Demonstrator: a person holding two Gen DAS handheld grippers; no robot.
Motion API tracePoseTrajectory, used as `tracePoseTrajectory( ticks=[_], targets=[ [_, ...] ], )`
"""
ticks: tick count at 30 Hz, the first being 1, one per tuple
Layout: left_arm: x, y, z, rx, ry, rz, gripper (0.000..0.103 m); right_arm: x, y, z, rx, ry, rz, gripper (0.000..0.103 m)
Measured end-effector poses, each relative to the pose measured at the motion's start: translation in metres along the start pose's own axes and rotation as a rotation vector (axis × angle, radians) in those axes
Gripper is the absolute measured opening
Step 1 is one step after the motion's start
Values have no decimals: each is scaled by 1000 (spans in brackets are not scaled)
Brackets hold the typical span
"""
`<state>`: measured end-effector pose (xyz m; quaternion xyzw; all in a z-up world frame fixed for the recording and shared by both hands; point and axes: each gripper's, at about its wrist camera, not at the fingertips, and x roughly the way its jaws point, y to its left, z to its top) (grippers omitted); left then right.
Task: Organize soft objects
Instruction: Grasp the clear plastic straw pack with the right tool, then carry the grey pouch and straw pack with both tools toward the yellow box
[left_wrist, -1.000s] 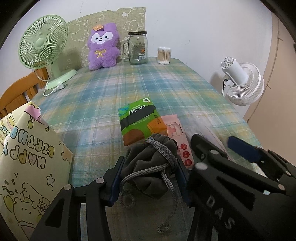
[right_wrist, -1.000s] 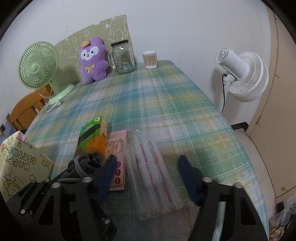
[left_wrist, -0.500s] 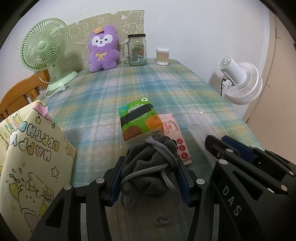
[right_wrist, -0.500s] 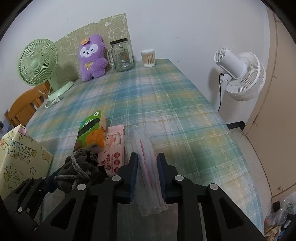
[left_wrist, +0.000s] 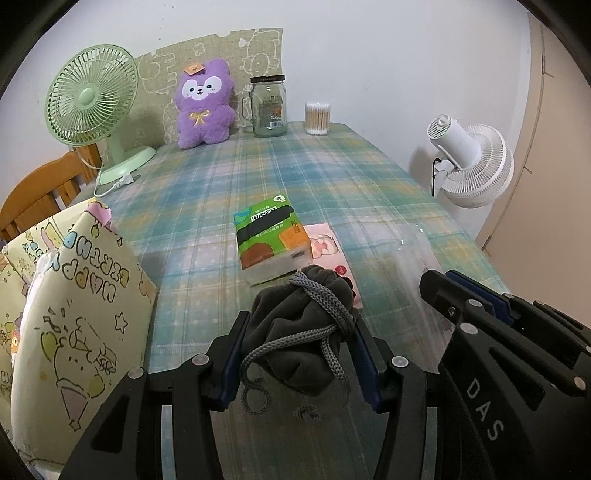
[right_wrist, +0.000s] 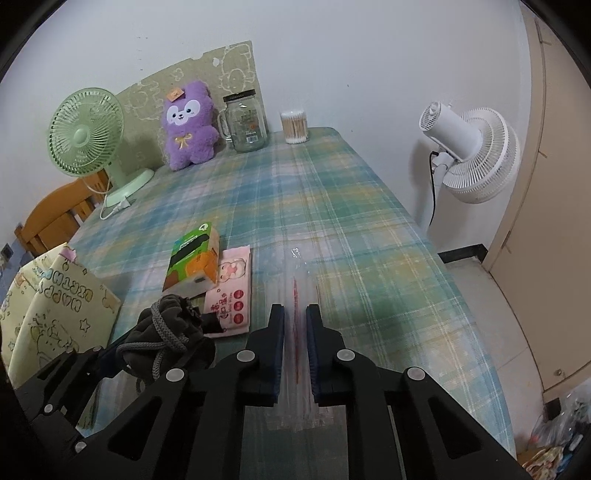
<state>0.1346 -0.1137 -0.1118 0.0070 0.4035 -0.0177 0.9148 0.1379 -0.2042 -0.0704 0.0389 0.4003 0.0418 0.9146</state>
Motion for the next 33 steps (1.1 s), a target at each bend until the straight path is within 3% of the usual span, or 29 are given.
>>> tracePoseTrajectory(
  ticks=[9,33],
  targets=[
    [-17,-1,2,6,-8,-14,53,-21,2,1,10,-19,1,15],
    [-96,-3,32,38,-155,-19,53,-105,19,27,-13,-158,-22,15]
  ],
)
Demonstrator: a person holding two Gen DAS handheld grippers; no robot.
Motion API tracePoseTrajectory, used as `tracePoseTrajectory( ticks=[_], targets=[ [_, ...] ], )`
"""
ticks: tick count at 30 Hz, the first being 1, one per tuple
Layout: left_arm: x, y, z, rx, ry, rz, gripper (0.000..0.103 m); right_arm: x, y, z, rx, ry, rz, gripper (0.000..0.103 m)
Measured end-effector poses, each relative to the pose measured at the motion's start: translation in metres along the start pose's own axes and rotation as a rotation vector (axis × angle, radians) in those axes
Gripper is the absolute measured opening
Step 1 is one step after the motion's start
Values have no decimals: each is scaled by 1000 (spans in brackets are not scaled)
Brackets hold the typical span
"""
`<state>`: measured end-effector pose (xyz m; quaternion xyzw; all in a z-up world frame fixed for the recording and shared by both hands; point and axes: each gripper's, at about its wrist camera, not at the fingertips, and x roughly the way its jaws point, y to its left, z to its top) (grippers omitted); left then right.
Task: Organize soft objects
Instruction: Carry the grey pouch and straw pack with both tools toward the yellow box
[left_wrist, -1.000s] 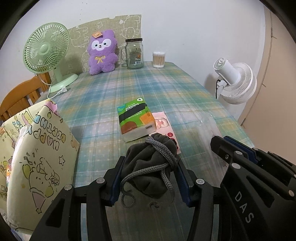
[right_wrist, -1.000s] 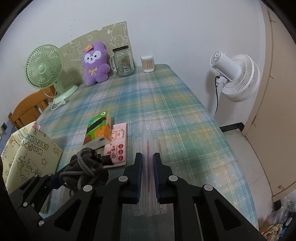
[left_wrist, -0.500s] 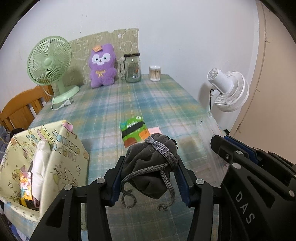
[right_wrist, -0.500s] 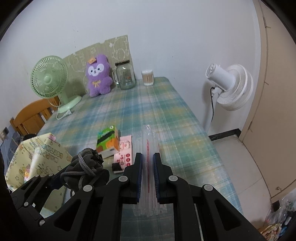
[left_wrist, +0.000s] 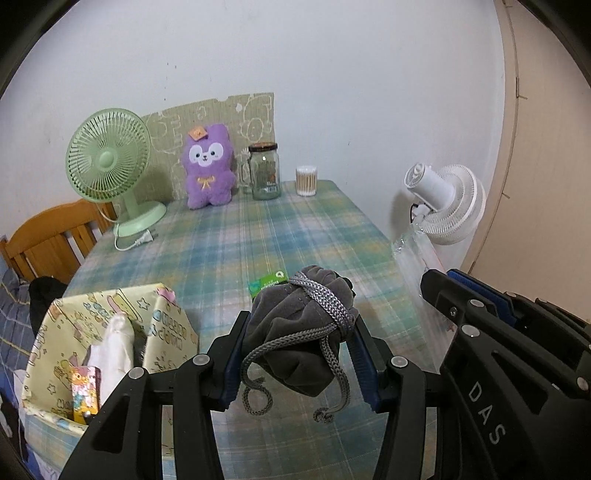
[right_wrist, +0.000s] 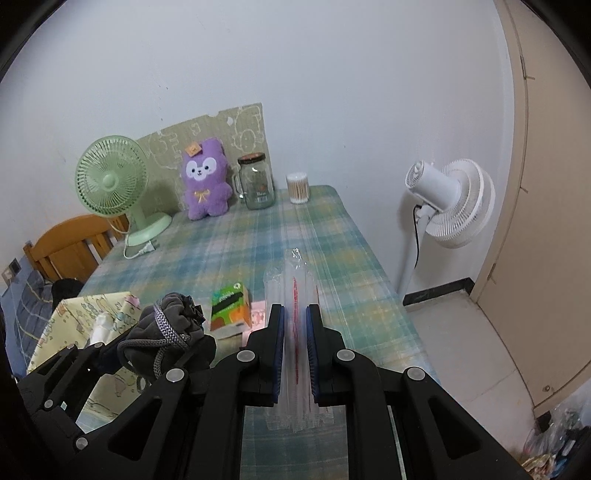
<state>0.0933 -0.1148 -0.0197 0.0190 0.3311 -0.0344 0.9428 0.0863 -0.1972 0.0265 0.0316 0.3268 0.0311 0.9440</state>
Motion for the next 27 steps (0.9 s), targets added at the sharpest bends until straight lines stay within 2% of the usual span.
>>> tracePoseTrajectory(
  ticks=[12,27],
  targets=[
    [-21,10,9,5,-50,-4,53,-20,13,10,-9,-54,4,15],
    [-33,48,9,-5,-77,3,53,-22,52,14,-33,-54,32,15]
  ],
)
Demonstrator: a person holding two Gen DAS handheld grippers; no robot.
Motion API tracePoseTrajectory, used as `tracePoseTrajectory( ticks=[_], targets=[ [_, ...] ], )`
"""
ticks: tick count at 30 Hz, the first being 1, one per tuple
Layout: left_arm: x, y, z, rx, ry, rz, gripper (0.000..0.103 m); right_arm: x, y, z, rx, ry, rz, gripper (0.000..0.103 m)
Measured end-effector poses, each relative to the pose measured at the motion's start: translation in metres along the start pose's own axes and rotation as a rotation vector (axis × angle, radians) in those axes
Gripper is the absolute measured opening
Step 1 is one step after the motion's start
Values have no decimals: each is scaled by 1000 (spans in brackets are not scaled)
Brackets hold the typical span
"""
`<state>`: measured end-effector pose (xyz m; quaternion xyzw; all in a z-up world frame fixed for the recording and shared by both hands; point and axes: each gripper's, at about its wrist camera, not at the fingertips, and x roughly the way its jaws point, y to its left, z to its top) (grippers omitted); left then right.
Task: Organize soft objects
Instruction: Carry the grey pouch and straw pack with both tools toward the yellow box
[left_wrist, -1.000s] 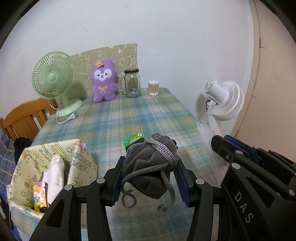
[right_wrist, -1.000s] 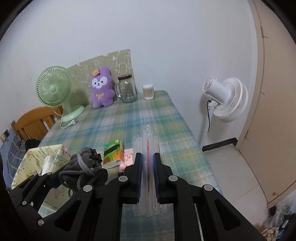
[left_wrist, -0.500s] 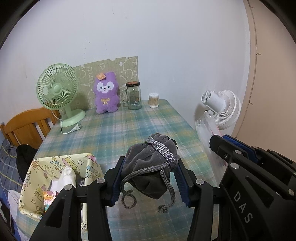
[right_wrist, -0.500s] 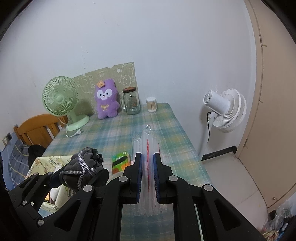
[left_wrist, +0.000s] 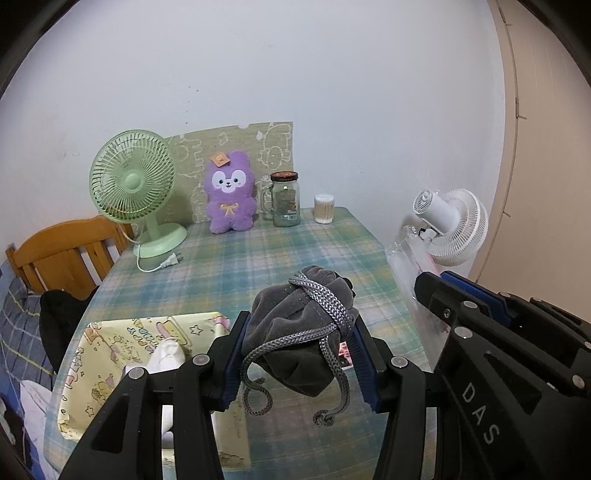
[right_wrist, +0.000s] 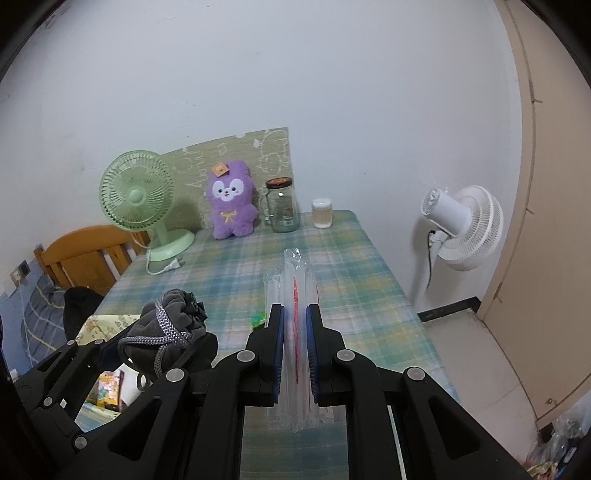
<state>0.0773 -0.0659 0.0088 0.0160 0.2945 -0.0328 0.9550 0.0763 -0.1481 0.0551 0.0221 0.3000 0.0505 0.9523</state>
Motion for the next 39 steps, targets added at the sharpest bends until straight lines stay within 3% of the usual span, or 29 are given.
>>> tracePoseTrajectory(
  ticks=[39],
  targets=[
    [6,134,-19,-44,13,100,53,53,139,-4,-126,79,115,15]
  ],
)
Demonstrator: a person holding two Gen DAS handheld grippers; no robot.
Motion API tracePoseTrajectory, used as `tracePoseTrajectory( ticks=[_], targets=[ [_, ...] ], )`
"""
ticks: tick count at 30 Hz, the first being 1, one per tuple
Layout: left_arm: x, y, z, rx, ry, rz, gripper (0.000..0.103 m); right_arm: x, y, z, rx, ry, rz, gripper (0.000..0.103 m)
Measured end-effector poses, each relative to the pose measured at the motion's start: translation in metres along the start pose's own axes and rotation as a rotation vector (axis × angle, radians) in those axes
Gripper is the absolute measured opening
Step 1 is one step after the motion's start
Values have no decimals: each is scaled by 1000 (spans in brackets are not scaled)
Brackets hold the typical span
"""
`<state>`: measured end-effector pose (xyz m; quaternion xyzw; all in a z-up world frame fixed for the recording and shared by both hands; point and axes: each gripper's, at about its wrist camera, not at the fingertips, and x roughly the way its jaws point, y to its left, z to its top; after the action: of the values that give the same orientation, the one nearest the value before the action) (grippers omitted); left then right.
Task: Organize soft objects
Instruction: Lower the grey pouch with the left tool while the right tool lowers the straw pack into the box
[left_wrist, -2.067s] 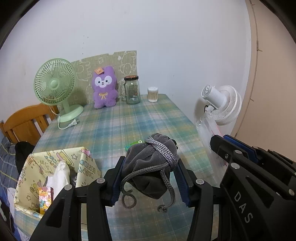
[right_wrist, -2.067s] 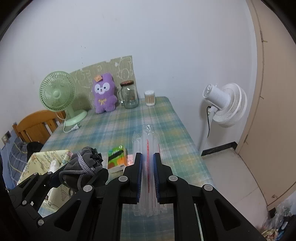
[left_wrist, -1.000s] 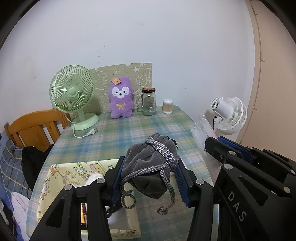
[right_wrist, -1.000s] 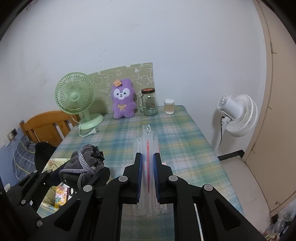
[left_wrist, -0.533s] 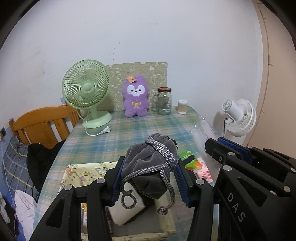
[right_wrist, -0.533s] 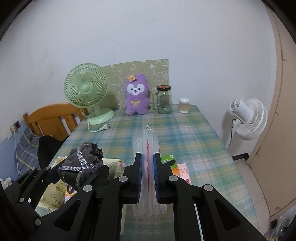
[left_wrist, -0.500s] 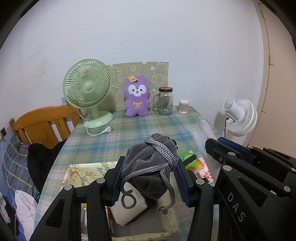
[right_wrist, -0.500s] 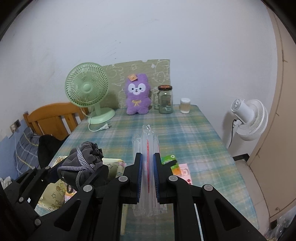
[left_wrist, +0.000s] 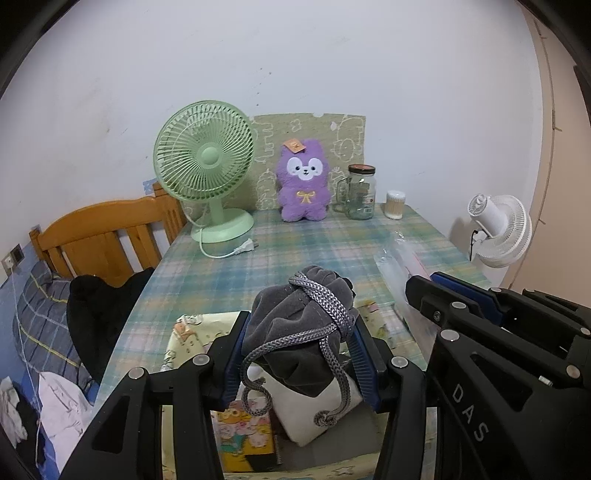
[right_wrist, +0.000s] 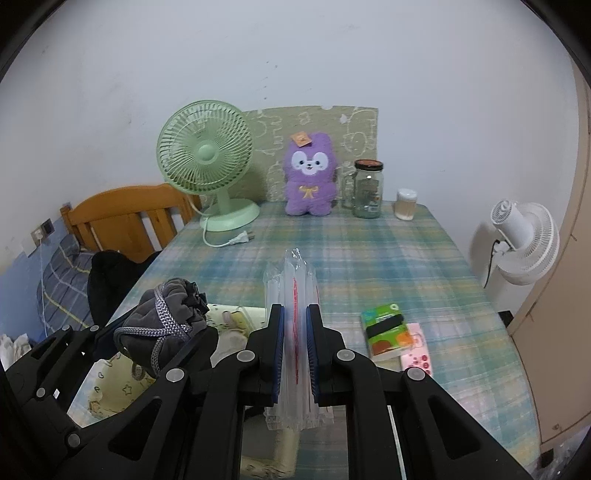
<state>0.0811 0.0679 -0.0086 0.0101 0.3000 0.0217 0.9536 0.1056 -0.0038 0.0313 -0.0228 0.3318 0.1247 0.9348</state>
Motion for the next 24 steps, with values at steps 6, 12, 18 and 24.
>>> tracePoseTrajectory(
  ticks=[6,12,18,24],
  targets=[
    [5,18,-4,8,11,26,53,10,18,-3,-18,19,36,15],
    [15,33,-9,-3,44,41,55,22,32,-5,-28,42,70,15],
    [28,45,-17,-3,96,39,57,35,45,-10,-46,74,94,15],
    [36,54,-25,-15,129,46,78,46,54,-14,-58,106,124,14]
  ],
)
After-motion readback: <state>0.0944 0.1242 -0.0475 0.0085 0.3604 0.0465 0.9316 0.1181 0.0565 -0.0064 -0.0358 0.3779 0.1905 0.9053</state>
